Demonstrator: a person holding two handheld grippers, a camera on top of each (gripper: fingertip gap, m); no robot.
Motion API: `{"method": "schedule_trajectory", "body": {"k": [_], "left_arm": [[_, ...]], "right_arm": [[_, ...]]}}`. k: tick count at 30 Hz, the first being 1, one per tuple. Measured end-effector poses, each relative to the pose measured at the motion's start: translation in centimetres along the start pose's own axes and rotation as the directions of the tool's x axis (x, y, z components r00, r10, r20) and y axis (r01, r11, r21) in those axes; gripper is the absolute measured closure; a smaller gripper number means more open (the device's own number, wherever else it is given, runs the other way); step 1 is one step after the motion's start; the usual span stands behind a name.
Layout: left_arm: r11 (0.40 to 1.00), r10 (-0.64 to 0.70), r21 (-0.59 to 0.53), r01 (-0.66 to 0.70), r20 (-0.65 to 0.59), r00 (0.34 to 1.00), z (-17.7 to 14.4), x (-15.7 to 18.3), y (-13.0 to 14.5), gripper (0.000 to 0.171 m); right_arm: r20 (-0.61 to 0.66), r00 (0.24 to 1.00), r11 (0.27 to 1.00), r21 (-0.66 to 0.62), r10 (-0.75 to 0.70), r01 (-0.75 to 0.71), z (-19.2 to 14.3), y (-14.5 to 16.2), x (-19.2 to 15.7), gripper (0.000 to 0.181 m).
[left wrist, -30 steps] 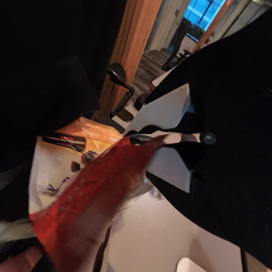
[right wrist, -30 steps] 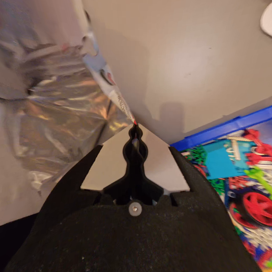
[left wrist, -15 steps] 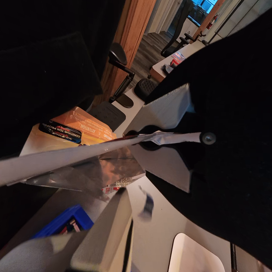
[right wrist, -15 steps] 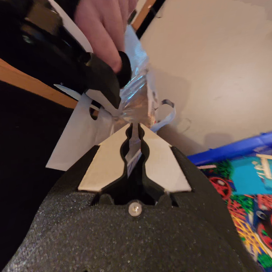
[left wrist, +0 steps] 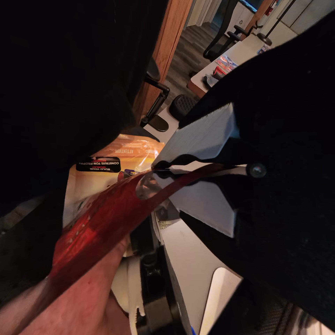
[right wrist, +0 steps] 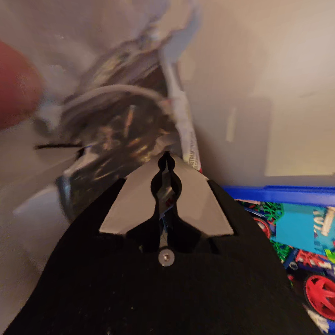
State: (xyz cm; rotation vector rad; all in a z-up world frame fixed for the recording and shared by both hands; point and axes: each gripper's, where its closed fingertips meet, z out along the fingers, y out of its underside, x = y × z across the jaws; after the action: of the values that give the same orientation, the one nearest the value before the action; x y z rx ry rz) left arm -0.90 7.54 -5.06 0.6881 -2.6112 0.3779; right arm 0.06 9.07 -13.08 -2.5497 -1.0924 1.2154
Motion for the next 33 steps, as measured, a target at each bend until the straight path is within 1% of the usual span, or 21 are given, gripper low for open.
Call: {"method": "schedule_trajectory", "body": {"k": [1, 2, 3, 5, 7, 10, 11, 12, 14, 15, 16, 18, 19, 21, 22, 24, 26, 29, 30, 31, 33], "left_arm": [[1.000, 0.006, 0.012, -0.006, 0.011, 1.000, -0.5, 0.1, -0.3, 0.171], [0.999, 0.016, 0.036, -0.016, 0.018, 1.000, -1.0, 0.2, -0.9, 0.171], [0.998, 0.016, 0.059, -0.016, 0.008, 1.000, -1.3, 0.6, -1.5, 0.171], [0.998, 0.037, 0.059, -0.036, -0.009, 0.999, -1.4, 1.3, -2.1, 0.171], [0.994, 0.038, 0.102, -0.032, -0.057, 0.998, -1.8, 2.1, -3.1, 0.171], [0.994, 0.050, 0.095, -0.047, -0.032, 0.998, -2.5, 1.5, -3.0, 0.171], [0.994, 0.041, 0.107, -0.038, -0.023, 0.999, -2.8, 1.2, -3.2, 0.171], [0.996, 0.044, 0.083, -0.044, -0.005, 0.999, -2.9, 0.8, -2.8, 0.171], [0.995, 0.061, 0.080, -0.061, 0.008, 0.998, -3.3, 0.9, -3.1, 0.171], [0.994, 0.066, 0.085, -0.067, 0.005, 0.998, -3.4, 1.0, -3.4, 0.171], [0.993, 0.081, 0.080, -0.082, 0.017, 0.997, -3.5, 1.0, -3.6, 0.171], [0.990, 0.106, 0.096, -0.105, -0.012, 0.994, -3.7, 2.0, -4.7, 0.171], [0.988, 0.125, 0.091, -0.122, -0.029, 0.992, -3.5, 2.6, -5.0, 0.171], [0.991, 0.137, 0.000, -0.137, -0.026, 0.990, -2.3, 2.8, -3.8, 0.171], [0.994, 0.111, -0.014, -0.111, -0.022, 0.994, -1.9, 2.6, -3.1, 0.171], [0.999, 0.034, 0.010, -0.034, -0.018, 0.999, -2.1, 2.0, -2.0, 0.171], [1.000, -0.024, -0.004, 0.024, 0.008, 1.000, -2.2, 0.7, -0.4, 0.171], [0.997, -0.079, 0.011, 0.079, 0.004, 0.997, -1.4, -0.2, 0.6, 0.171], [0.997, -0.074, -0.011, 0.074, 0.015, 0.997, -0.9, -0.4, 1.0, 0.171], [0.998, -0.054, -0.027, 0.055, 0.012, 0.998, -0.5, -0.3, 1.0, 0.171], [0.999, -0.041, 0.003, 0.041, -0.007, 0.999, 0.2, 0.2, -0.2, 0.171]], "right_arm": [[-0.034, 0.999, 0.999, 0.001, 0.042, -0.042, -0.2, 0.1, 1.1, 0.181], [-0.026, 0.999, 0.999, -0.022, 0.046, -0.047, -0.1, 0.4, 1.3, 0.181], [0.003, 0.999, 0.999, -0.031, 0.036, -0.036, 0.0, 0.4, 0.8, 0.181], [0.002, 1.000, 0.996, -0.090, -0.020, 0.020, 0.3, 0.7, 0.3, 0.181], [0.146, 0.989, 0.986, -0.153, -0.041, 0.063, 0.9, 1.6, -2.1, 0.181], [0.416, 0.907, 0.995, -0.102, 0.062, -0.021, 0.5, 0.5, -4.9, 0.179], [0.439, 0.895, 0.996, -0.069, 0.081, -0.056, 0.1, -0.4, -4.8, 0.180], [0.461, 0.884, 0.997, -0.049, 0.076, -0.060, -0.2, -0.8, -4.9, 0.175], [0.504, 0.859, 0.995, -0.066, 0.093, -0.069, -0.3, -1.2, -5.7, 0.172], [0.517, 0.853, 0.995, -0.096, 0.077, -0.031, -0.1, -0.8, -6.3, 0.173], [0.503, 0.863, 0.993, -0.121, 0.049, 0.014, 0.3, -0.4, -6.4, 0.181], [0.440, 0.898, 0.984, -0.168, 0.017, 0.064, 1.2, -0.2, -5.8, 0.181], [0.342, 0.940, 0.980, -0.186, -0.002, 0.070, 1.7, -0.3, -4.2, 0.181], [0.062, 0.998, 0.986, -0.163, -0.023, 0.033, 1.2, -1.4, 0.3, 0.181], [-0.052, 0.998, 0.987, -0.158, -0.036, 0.028, 0.3, -1.5, 2.0, 0.181], [-0.213, 0.977, 0.995, -0.104, -0.016, -0.006, -1.8, -1.9, 4.5, 0.181], [-0.297, 0.954, 0.997, -0.042, 0.051, -0.067, -3.5, -1.8, 6.6, 0.181], [-0.252, 0.962, 0.994, -0.009, 0.103, -0.109, -3.5, -0.4, 6.4, 0.181], [-0.219, 0.969, 0.993, -0.006, 0.111, -0.115, -3.2, 0.2, 5.8, 0.181], [-0.177, 0.977, 0.992, 0.027, 0.122, -0.119, -3.1, 0.2, 5.1, 0.181], [-0.069, 0.984, 0.978, 0.139, 0.165, -0.154, -3.5, -0.2, 3.7, 0.181]]}}
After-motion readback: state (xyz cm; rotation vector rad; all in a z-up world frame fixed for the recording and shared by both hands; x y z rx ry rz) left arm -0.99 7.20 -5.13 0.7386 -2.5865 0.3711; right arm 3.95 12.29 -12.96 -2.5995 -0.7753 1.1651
